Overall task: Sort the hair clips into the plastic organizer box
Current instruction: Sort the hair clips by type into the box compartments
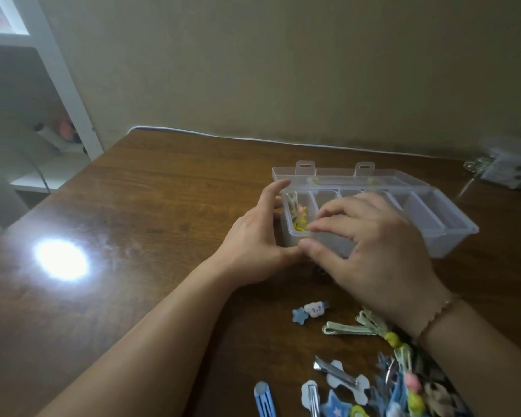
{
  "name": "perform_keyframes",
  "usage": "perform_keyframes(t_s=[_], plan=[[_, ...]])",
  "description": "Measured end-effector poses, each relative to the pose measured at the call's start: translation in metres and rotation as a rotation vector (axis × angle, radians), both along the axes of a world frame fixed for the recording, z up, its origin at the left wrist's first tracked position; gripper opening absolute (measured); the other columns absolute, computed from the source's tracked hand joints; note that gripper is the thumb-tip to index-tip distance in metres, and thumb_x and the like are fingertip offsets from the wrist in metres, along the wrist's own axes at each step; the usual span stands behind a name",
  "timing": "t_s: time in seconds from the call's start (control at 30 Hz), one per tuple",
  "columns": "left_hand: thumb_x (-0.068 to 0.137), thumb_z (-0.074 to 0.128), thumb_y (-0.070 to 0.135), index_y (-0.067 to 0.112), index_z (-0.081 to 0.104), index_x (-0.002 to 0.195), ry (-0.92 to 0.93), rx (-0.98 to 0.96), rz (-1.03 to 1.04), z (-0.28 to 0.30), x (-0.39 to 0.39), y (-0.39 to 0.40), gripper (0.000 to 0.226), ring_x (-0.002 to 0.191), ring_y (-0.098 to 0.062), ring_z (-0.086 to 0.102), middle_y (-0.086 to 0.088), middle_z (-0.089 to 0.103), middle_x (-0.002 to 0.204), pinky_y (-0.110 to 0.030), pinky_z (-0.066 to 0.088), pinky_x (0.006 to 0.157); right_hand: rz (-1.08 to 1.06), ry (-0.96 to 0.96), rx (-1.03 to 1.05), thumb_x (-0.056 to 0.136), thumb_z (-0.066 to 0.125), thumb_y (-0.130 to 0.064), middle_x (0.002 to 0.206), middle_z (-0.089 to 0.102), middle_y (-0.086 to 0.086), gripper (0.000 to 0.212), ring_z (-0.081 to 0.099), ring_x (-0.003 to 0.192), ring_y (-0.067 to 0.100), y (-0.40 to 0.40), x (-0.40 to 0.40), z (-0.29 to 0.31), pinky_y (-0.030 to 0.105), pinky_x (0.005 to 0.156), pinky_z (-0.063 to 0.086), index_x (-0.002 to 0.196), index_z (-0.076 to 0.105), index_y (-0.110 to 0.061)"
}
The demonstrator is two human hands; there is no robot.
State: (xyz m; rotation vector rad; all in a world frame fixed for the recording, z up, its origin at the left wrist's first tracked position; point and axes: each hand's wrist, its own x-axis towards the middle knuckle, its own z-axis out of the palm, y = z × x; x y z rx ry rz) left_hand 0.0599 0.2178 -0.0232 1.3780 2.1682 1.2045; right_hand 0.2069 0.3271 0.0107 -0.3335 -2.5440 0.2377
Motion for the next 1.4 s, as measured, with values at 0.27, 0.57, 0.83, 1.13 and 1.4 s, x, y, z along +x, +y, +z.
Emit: perform_keyframes(t_s=[0.27, 0.57, 0.83, 1.13, 1.4], plan=[[0.076, 0.081, 0.042, 0.046, 0.011, 0.146, 0.007, 0.007, -0.003, -0.001, 0.000, 0.000, 0.098, 0.122, -0.007, 0.050, 0.005, 0.046, 0.147, -0.026, 0.041, 0.099, 0.295, 0.104, -0.097, 0.085, 0.060, -0.027, 0.079, 0.066, -0.012, 0.015, 0.059, 0.075, 0.001, 0.010, 0.014, 0.013, 0.018, 0.065, 0.047, 0.087, 0.073, -0.020], [0.076, 0.081, 0.043, 0.046, 0.032, 0.134, 0.000, 0.004, 0.003, 0.000, 0.000, 0.001, 0.076, 0.123, -0.006, 0.048, 0.012, 0.047, 0.144, -0.025, 0.042, 0.097, 0.556, -0.715, 0.059, 0.076, 0.057, -0.073, 0.090, 0.061, -0.018, 0.043, 0.054, 0.087, -0.001, -0.012, 0.021, 0.029, 0.020, 0.072, 0.049, 0.108, 0.060, -0.044], [0.074, 0.082, 0.045, 0.046, 0.033, 0.135, 0.021, 0.006, 0.010, 0.000, 0.000, 0.001, 0.078, 0.125, -0.009, 0.049, 0.011, 0.049, 0.143, -0.031, 0.045, 0.100, 0.619, -0.705, -0.081, 0.082, 0.066, -0.054, 0.093, 0.059, -0.019, 0.018, 0.050, 0.095, -0.001, -0.012, 0.019, 0.025, 0.023, 0.077, 0.047, 0.092, 0.064, -0.039], [0.074, 0.080, 0.043, 0.048, 0.033, 0.134, 0.014, 0.016, -0.011, -0.001, -0.002, -0.002, 0.076, 0.127, -0.009, 0.049, 0.012, 0.050, 0.142, -0.037, 0.045, 0.105, 0.482, -0.398, -0.677, 0.080, 0.073, -0.024, 0.093, 0.069, -0.011, 0.013, 0.066, 0.087, 0.007, 0.010, 0.022, 0.028, 0.022, 0.076, 0.055, 0.087, 0.070, -0.035], [0.075, 0.082, 0.033, 0.045, 0.035, 0.136, 0.020, 0.035, 0.017, -0.003, -0.001, 0.000, 0.078, 0.122, -0.007, 0.053, 0.011, 0.054, 0.137, -0.041, 0.046, 0.105, 0.619, -0.574, 0.014, 0.083, 0.060, -0.060, 0.135, 0.041, -0.030, 0.049, 0.037, 0.122, -0.007, -0.013, 0.012, 0.014, 0.029, 0.091, 0.049, 0.130, 0.047, -0.052]])
